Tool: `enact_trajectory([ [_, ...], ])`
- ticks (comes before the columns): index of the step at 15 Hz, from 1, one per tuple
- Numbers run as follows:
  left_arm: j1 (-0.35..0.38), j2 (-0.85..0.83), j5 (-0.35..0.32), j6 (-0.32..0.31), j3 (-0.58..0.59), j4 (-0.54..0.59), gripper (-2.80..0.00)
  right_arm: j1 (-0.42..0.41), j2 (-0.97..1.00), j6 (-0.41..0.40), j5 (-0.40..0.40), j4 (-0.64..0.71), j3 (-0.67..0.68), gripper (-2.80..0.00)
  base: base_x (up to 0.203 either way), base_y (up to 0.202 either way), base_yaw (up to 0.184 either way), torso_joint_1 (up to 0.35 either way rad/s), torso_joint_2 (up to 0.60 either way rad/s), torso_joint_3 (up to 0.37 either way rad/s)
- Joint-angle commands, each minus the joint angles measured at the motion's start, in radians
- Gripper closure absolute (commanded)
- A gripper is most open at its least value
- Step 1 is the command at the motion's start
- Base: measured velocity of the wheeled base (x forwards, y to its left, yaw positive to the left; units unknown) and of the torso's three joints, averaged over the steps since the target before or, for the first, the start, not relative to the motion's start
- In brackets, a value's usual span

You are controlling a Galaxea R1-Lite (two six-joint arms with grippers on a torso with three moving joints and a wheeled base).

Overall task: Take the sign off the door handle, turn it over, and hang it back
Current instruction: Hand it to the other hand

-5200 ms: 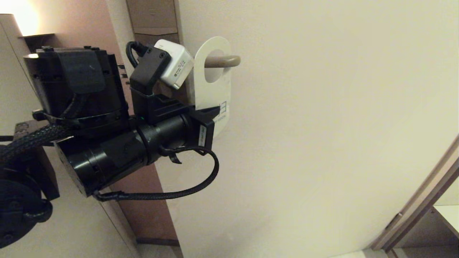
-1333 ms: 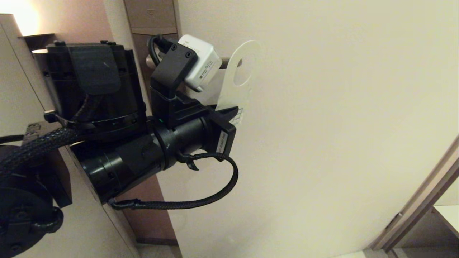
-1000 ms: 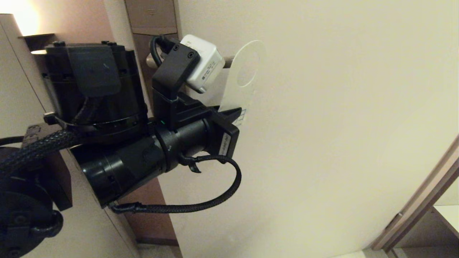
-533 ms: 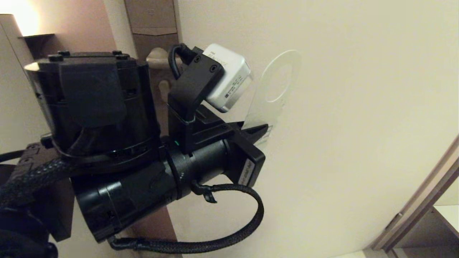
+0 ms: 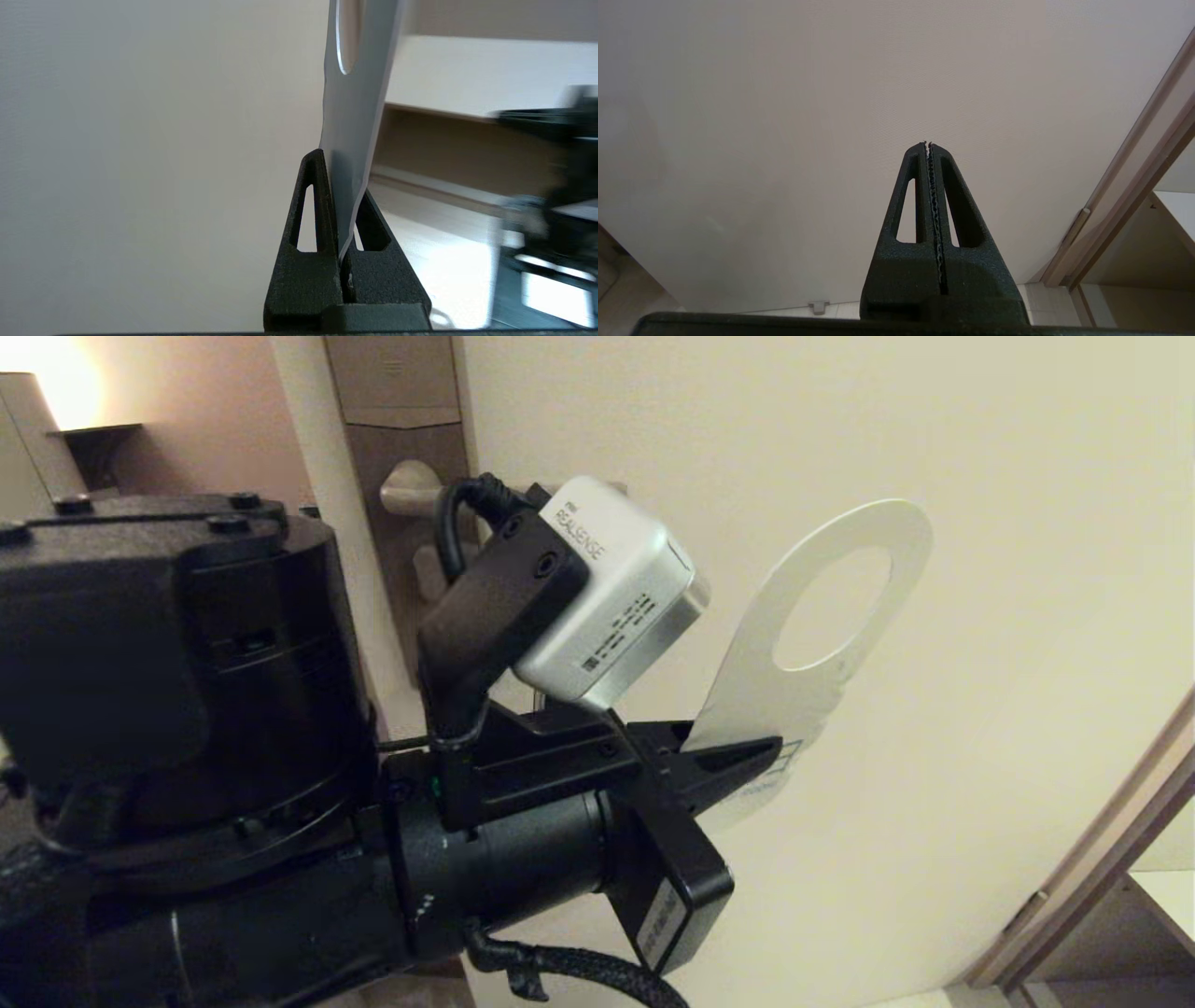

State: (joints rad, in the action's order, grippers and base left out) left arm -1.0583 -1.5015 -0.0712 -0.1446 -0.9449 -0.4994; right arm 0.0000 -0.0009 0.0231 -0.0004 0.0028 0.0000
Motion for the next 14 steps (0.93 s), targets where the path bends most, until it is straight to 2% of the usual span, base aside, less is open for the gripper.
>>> enact_trajectory([
  [1, 0.005, 0.042, -0.065, 0.041, 0.012, 0.008, 0.0, 0.0, 0.001, 0.0, 0.0, 0.0, 0.0, 0.0, 0.0, 0.0, 0.0, 0.0, 0.0, 0.0],
  [4, 0.06, 0.087, -0.235, 0.134, 0.021, 0.055, 0.0, 0.0, 0.001, 0.0, 0.0, 0.0, 0.0, 0.0, 0.0, 0.0, 0.0, 0.0, 0.0, 0.0],
  [9, 0.245, 0.091, -0.484, 0.16, 0.088, 0.054, 0.0, 0.0, 0.001, 0.0, 0.0, 0.0, 0.0, 0.0, 0.0, 0.0, 0.0, 0.0, 0.0, 0.0],
  [12, 0.34, 0.077, -0.586, 0.161, 0.099, 0.037, 0.0, 0.0, 0.001, -0.007, 0.003, 0.0, 0.0, 0.0, 0.0, 0.0, 0.0, 0.0, 0.0, 0.0],
  [14, 0.36, 0.072, -0.618, 0.178, 0.103, -0.002, 0.0, 0.0, 0.001, -0.026, 0.007, 0.002, 0.0, 0.0, 0.0, 0.0, 0.0, 0.0, 0.0, 0.0],
])
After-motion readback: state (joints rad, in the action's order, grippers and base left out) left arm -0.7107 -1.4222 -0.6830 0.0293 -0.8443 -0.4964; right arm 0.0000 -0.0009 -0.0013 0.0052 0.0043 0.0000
